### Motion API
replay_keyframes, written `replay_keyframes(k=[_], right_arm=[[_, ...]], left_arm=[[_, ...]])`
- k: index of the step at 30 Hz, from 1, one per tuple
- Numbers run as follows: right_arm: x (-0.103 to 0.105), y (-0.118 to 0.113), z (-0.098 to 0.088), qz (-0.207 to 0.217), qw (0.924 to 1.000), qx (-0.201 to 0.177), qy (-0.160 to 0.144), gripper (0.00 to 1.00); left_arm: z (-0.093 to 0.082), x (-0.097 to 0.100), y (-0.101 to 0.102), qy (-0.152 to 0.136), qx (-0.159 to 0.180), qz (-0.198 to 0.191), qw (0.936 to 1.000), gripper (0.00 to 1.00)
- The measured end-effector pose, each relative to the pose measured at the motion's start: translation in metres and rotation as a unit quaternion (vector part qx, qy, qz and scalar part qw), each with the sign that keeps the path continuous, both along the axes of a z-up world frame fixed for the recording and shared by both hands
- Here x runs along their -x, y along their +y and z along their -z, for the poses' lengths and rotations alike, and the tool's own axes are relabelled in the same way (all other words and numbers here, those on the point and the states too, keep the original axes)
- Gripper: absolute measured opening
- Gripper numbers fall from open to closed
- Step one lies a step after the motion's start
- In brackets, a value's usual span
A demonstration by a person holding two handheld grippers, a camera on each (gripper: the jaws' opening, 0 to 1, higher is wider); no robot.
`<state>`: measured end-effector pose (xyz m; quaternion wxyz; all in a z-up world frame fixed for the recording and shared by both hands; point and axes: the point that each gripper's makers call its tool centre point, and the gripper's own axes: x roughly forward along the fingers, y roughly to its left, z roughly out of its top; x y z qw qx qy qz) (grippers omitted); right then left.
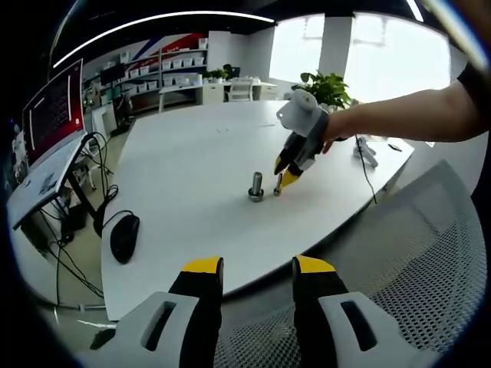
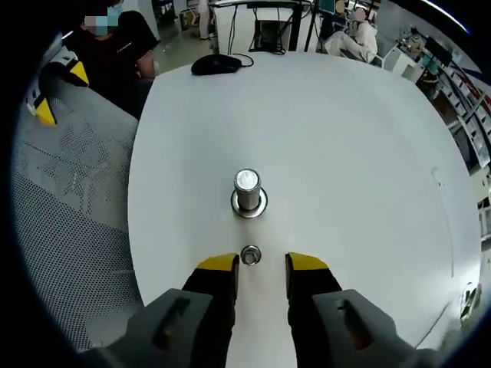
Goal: Place the washer onto the threaded stud by aligning its center hole with the stud, sliding it down to the base, and recovering from edge contact or off-axis alignment until the washer reaches the visible bottom stop.
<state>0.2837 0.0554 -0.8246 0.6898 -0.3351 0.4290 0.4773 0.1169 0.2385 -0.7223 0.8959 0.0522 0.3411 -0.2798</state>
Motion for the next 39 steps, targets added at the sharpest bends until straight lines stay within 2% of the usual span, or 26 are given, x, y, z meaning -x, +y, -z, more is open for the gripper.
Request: replay_keyframes(k=[6,7,8,10,13,15,17,19,20,23,24,28,34,36,39], right_arm=[[0.002,-0.006,-0.030,0.032,0.9987,-0.035,-0.018,0.30],[0.003,-0.005,-0.042,0.032,0.9976,-0.051,-0.034,0.30],[0.006,-0.004,-0.055,0.040,0.9955,-0.073,-0.046,0.30],[0.012,-0.006,-0.070,0.060,0.9921,-0.098,-0.049,0.30],[0.026,-0.018,-0.097,0.085,0.9852,-0.131,-0.071,0.35],[0.037,-0.023,-0.111,0.086,0.9818,-0.145,-0.087,0.35],[0.055,-0.031,-0.126,0.098,0.9763,-0.166,-0.098,0.38],[0.064,-0.036,-0.133,0.115,0.9698,-0.187,-0.106,0.40],[0.072,-0.038,-0.139,0.122,0.9647,-0.207,-0.108,0.40],[0.092,-0.043,-0.149,0.146,0.9514,-0.252,-0.101,0.40],[0.099,-0.045,-0.154,0.162,0.9436,-0.272,-0.097,0.40],[0.122,-0.051,-0.167,0.194,0.9237,-0.317,-0.095,0.40],[0.156,-0.057,-0.170,0.210,0.9182,-0.322,-0.097,0.45],[0.164,-0.057,-0.166,0.210,0.9197,-0.320,-0.089,0.47],[0.173,-0.058,-0.159,0.225,0.9155,-0.324,-0.082,0.48]], left_arm=[[0.000,0.001,0.000,0.000,-0.001,0.000,1.0000,0.34],[0.000,0.001,0.000,0.000,-0.001,0.000,1.0000,0.34],[0.000,0.001,0.000,0.000,-0.001,0.000,1.0000,0.34],[0.000,0.001,0.000,0.000,-0.001,0.000,1.0000,0.34],[0.000,0.000,0.000,-0.001,-0.001,0.001,1.0000,0.34],[0.000,0.000,0.000,-0.002,-0.001,0.001,1.0000,0.34],[0.000,0.000,0.000,-0.002,-0.001,0.002,1.0000,0.34],[0.000,-0.001,-0.001,-0.002,0.000,0.002,1.0000,0.34],[-0.001,-0.001,-0.001,-0.003,0.000,0.002,1.0000,0.34],[-0.001,-0.001,-0.001,-0.003,0.000,0.004,1.0000,0.34],[-0.001,-0.001,-0.001,-0.002,0.000,0.004,1.0000,0.34],[0.000,0.001,-0.002,0.000,-0.001,0.007,1.0000,0.34],[-0.002,0.000,-0.001,-0.008,0.000,-0.001,1.0000,0.34],[-0.001,0.001,-0.001,-0.003,-0.002,0.002,1.0000,0.34],[-0.002,0.001,-0.001,-0.005,-0.001,0.001,1.0000,0.34]])
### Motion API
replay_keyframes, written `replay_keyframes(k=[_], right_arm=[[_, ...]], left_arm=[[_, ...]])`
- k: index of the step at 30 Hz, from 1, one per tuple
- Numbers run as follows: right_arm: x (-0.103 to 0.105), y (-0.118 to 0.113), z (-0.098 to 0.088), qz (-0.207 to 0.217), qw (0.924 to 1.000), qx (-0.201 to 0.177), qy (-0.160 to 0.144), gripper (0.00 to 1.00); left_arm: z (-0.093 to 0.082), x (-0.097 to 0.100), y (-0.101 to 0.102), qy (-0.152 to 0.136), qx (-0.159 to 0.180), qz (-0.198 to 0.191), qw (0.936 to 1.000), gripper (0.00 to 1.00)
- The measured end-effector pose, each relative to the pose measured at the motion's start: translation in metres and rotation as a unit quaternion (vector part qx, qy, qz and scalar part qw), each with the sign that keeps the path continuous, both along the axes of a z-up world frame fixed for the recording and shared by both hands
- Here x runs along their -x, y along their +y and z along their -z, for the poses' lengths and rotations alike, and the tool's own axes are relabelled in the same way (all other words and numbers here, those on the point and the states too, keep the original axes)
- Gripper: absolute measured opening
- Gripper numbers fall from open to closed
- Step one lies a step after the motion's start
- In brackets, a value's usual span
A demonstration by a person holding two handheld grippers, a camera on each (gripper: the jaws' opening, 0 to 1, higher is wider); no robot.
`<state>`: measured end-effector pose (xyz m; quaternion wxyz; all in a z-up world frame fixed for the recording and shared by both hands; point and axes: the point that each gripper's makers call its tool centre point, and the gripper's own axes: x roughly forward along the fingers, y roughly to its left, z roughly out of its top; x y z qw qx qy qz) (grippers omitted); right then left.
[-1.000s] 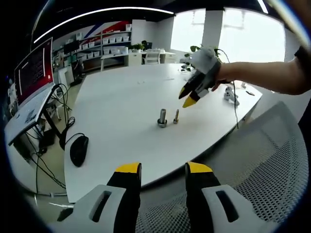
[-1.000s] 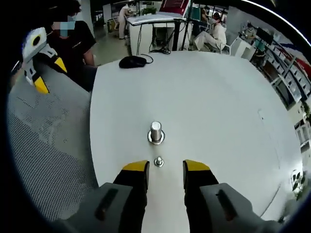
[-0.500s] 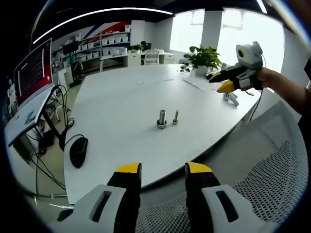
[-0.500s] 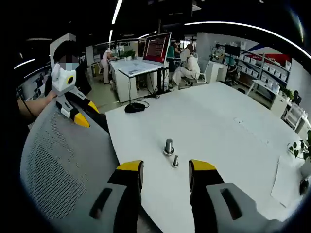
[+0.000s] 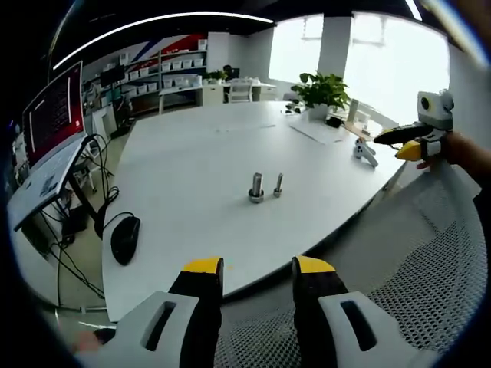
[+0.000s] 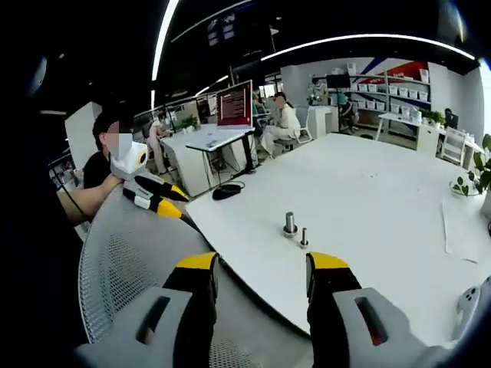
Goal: Place the washer onto the threaded stud by aligning its center hole with the stud, sliding it down to the base, and recovering from edge contact or off-axis alignment until the washer reaches the visible bottom stop.
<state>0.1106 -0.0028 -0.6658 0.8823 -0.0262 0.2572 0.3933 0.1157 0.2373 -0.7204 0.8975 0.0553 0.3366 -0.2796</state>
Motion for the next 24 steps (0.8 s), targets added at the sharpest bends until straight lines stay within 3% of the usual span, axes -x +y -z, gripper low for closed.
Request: replay_keyframes(k=[2,5,9,18,24], right_arm=[[0.004,-0.001,0.006,0.012,0.9999,-0.005,0.010,0.49],[0.009,0.005,0.006,0.034,0.9983,-0.043,0.021,0.50],[0.008,0.001,0.010,0.045,0.9988,-0.018,0.002,0.51],[0.003,-0.007,0.008,0.105,0.9934,-0.045,-0.011,0.51],[0.002,-0.009,0.012,0.114,0.9928,-0.035,-0.010,0.50]], left_arm=[[0.000,0.001,0.000,0.000,-0.001,0.001,1.0000,0.34],[0.000,0.000,0.000,0.001,-0.001,0.000,1.0000,0.34],[0.001,0.000,0.001,0.001,-0.001,0.000,1.0000,0.34],[0.001,0.001,0.001,0.001,-0.002,0.000,1.0000,0.34],[0.001,0.001,0.001,0.001,-0.002,0.001,1.0000,0.34]])
